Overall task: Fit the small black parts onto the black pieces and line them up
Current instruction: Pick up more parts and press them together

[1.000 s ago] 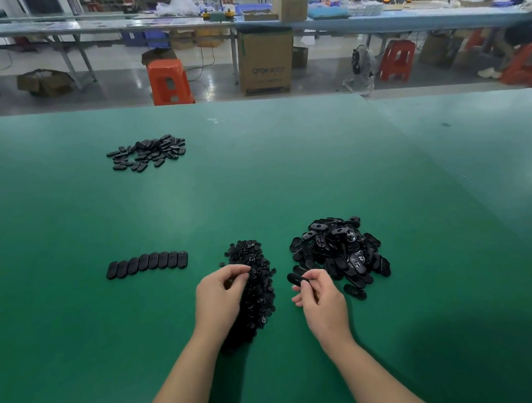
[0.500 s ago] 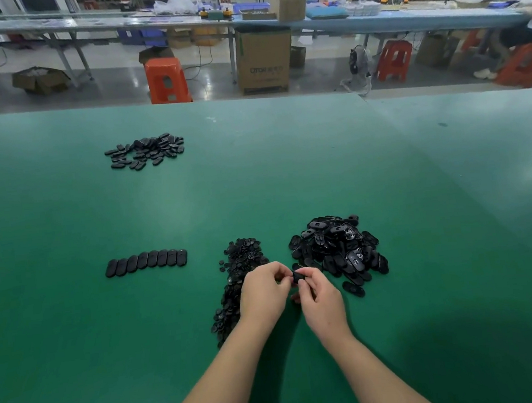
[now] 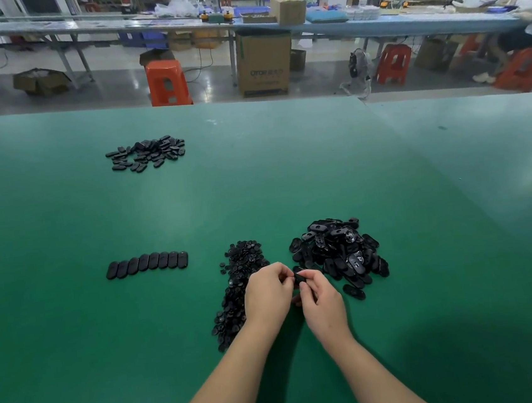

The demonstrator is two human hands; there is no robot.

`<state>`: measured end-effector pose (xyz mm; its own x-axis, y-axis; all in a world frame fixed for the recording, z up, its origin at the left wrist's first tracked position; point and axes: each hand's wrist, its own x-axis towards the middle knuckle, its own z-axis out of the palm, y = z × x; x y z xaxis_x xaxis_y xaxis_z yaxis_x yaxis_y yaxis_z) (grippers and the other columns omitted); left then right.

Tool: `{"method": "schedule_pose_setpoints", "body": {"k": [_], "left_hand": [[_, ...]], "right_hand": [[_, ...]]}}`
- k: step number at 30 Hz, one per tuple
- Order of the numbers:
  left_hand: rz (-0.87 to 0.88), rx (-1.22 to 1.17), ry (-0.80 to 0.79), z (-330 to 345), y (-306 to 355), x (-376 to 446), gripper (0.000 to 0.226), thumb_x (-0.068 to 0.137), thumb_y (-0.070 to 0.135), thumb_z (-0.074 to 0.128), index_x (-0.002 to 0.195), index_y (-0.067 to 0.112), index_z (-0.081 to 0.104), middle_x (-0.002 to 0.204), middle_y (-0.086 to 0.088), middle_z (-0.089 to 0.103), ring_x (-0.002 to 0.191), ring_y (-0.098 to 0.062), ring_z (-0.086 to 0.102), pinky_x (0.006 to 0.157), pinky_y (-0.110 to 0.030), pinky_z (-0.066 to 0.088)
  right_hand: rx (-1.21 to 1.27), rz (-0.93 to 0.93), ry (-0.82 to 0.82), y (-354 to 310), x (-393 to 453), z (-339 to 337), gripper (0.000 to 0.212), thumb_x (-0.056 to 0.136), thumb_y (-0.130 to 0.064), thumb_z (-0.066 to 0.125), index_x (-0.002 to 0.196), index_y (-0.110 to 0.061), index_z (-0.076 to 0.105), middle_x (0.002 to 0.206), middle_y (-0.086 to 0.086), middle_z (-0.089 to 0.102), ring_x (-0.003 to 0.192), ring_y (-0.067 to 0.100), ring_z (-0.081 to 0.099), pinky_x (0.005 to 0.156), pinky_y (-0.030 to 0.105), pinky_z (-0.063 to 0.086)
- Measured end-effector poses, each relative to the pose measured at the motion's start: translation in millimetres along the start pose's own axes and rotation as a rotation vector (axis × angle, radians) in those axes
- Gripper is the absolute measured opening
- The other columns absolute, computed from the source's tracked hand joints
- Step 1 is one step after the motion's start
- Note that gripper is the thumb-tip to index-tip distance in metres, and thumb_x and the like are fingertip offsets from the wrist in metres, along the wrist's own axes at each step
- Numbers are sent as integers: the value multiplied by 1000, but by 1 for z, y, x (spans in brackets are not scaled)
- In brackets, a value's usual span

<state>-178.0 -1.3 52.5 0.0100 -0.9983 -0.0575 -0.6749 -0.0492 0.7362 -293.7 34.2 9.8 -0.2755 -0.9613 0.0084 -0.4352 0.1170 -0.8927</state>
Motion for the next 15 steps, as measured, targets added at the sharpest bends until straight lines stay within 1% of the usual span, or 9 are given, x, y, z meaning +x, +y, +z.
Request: {"method": "schedule_pose_setpoints", "body": {"k": [2,4,6,8,11,12,14,15], "left_hand": [[1,0,-5,-1,0,0,14,90,20,63,82,31,68,77,13,67,72,-3,62,72,-31,56],[6,1,-19,-2,-1,2,13,90,20,64,83,29,69,77,13,68,73,-4,63,74,-31,57],[8,-6,-33,-1,0,3,13,91,19,65,83,28,71,77,12,69,73,-5,64,75,-31,57],[6,-9,-29,-1,0,3,13,90,19,66,82,28,71,77,12,69,74,-5,64,75,-31,57],[4,5,4,-2,1,3,7,89,25,70,84,31,70,83,14,67,79,-4,62,76,-32,56],[10,9,10,-2,1,4,4,88,27,72,89,31,70,88,14,66,83,-5,61,78,-32,55],[-4,-13,-8,-3,0,7,18,87,28,74,104,30,71,99,13,67,91,-7,62,83,-30,53],[-24,-41,-33,-3,0,8,22,87,26,75,109,29,71,100,11,68,92,-8,62,85,-29,52]], "right_hand": [[6,-1,-3,0,0,0,19,101,-14,55,111,-25,65,88,-15,72,79,-4,67,67,13,51],[20,5,-9,1,1,1,18,102,-13,54,111,-24,66,89,-12,74,77,1,69,73,26,56],[29,10,-19,1,1,1,19,102,-13,53,111,-24,65,90,-11,74,76,3,70,76,33,58],[38,6,-21,1,1,0,19,102,-13,53,110,-26,65,89,-12,74,75,3,70,75,32,58],[88,1,-24,0,0,-1,24,102,-11,53,105,-32,63,85,-16,74,72,3,70,68,18,54],[109,3,-21,0,0,-2,26,102,-9,53,103,-33,62,85,-18,74,70,3,70,65,15,52],[130,7,-19,0,0,-2,28,102,-8,52,103,-34,61,87,-18,74,69,5,70,65,14,52],[134,5,-18,0,0,-2,28,102,-8,52,102,-35,61,87,-16,74,69,6,70,65,15,52]]}}
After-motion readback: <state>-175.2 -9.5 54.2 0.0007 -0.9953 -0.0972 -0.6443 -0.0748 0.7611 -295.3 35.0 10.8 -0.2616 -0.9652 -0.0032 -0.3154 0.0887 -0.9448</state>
